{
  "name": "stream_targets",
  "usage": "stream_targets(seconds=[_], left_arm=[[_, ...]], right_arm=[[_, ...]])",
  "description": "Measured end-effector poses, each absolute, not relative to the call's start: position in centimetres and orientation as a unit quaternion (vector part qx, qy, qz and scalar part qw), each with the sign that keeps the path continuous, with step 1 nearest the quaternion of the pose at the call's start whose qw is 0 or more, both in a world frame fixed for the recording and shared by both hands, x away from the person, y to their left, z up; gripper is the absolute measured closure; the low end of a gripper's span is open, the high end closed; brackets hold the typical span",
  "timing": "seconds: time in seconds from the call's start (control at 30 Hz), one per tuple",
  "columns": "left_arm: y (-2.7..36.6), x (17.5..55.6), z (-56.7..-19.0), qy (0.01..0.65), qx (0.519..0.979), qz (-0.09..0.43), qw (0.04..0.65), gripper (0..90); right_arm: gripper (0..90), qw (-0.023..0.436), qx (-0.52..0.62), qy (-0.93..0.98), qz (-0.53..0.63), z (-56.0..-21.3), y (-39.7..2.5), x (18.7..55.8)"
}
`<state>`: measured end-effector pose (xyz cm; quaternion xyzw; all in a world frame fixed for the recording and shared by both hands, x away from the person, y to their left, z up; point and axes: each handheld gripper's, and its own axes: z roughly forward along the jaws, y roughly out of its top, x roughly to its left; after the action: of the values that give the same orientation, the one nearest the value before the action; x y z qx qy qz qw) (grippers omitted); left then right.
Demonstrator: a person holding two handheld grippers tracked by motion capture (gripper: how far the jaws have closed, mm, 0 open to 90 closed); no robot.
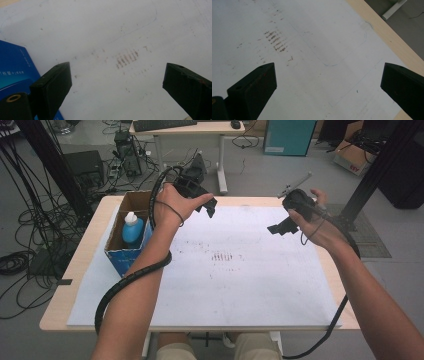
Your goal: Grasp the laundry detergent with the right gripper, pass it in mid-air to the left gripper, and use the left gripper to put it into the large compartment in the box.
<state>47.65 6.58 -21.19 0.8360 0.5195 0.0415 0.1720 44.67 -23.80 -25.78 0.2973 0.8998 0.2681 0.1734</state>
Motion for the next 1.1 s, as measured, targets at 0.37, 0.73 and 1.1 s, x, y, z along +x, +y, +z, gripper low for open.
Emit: stream_targets(seconds=[0.37,0.73,1.1], left_arm=[[6.64,47.55,-21.0,0.517,0.837,0.044,0.175,9.1],[6.57,47.6,-21.23,0.514,0.838,0.043,0.175,9.1],[6.66,47.45,-21.03,0.513,0.838,0.043,0.178,9.1]], right_arm=[[0.4,0.173,0.294,0.902,0.265,-25.61,-23.6,44.64],[0.4,0.174,0.295,0.901,0.267,-25.66,-23.63,44.67],[0.4,0.175,0.296,0.9,0.266,-25.79,-23.54,44.61]])
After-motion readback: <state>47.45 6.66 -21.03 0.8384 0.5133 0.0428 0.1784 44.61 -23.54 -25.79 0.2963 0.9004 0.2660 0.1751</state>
